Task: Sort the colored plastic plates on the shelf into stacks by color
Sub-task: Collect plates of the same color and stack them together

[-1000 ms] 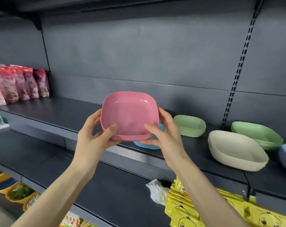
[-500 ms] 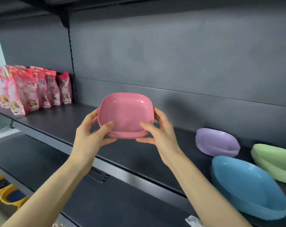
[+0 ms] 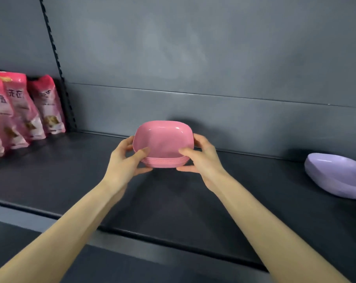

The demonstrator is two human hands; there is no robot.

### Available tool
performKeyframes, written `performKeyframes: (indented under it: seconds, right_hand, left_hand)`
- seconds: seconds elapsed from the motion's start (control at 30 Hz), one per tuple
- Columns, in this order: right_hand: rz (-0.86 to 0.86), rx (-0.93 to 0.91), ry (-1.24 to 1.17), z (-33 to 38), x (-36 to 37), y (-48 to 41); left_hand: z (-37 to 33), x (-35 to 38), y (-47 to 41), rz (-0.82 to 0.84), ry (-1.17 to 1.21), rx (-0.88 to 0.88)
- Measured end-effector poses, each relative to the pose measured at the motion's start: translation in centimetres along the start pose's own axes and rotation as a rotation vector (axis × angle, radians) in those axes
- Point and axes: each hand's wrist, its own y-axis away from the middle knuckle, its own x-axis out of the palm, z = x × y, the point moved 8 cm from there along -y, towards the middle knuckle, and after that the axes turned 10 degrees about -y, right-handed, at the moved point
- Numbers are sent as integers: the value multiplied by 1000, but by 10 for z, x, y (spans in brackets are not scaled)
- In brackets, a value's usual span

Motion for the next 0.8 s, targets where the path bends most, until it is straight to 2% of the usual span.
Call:
performKeyframes:
  seconds: [0.4,0.8]
  right_hand:
    - [-42,121,195,-55,40,-79]
    - [-97,113,263,-61,69,-93]
  left_hand:
    - [50,-39,-102,160,-284,-94]
    - [52,-58,-136,307,-328,-32]
